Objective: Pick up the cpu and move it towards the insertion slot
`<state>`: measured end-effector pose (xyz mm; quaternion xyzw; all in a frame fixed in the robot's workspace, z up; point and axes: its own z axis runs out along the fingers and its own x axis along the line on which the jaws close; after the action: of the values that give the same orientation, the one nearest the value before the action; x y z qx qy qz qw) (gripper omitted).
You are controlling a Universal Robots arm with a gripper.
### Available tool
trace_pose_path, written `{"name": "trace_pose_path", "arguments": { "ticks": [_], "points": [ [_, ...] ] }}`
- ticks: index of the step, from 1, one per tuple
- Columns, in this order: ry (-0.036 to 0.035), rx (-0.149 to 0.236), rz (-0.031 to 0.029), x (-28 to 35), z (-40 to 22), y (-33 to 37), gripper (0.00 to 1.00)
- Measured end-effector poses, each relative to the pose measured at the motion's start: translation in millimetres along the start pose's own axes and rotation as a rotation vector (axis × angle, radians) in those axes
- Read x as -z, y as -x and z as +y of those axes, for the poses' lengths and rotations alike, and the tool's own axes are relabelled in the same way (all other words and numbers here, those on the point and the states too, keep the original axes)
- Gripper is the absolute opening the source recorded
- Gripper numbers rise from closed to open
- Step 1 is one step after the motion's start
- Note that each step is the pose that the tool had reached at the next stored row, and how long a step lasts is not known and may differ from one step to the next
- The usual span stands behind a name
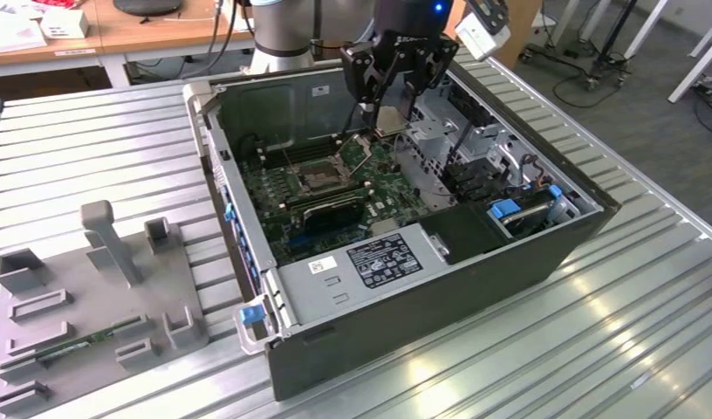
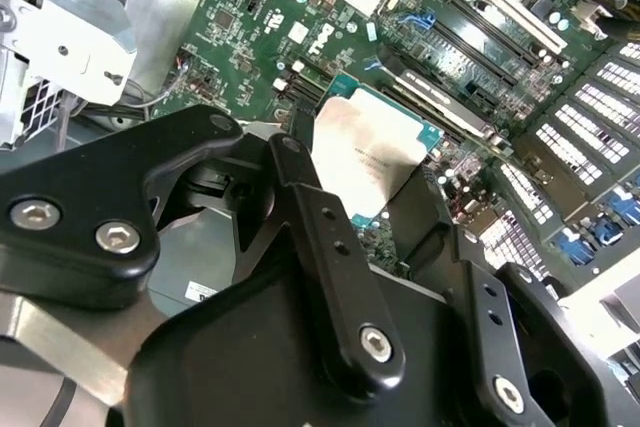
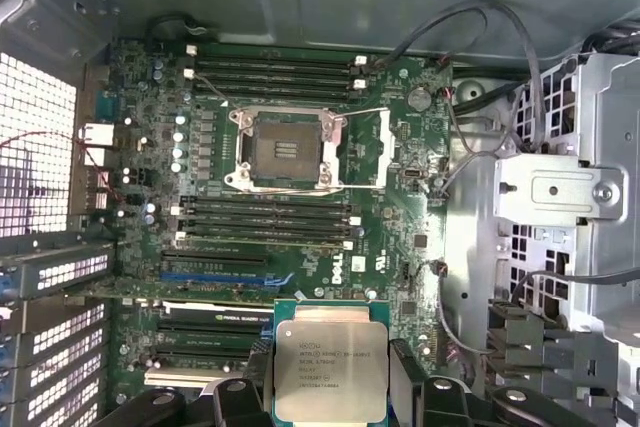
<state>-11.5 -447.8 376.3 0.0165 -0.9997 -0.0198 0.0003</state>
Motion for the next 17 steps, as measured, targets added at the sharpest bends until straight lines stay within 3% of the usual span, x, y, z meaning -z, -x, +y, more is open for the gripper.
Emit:
{"name": "trace_pose_path", "arguments": {
  "ticks": [7, 17],
  "points": [
    [0.0, 0.0, 0.0, 0.0, -0.2, 6.3, 0.55],
    [0.0, 0.0, 0.0, -4.4, 0.6, 2.0, 0.55]
  ]
}}
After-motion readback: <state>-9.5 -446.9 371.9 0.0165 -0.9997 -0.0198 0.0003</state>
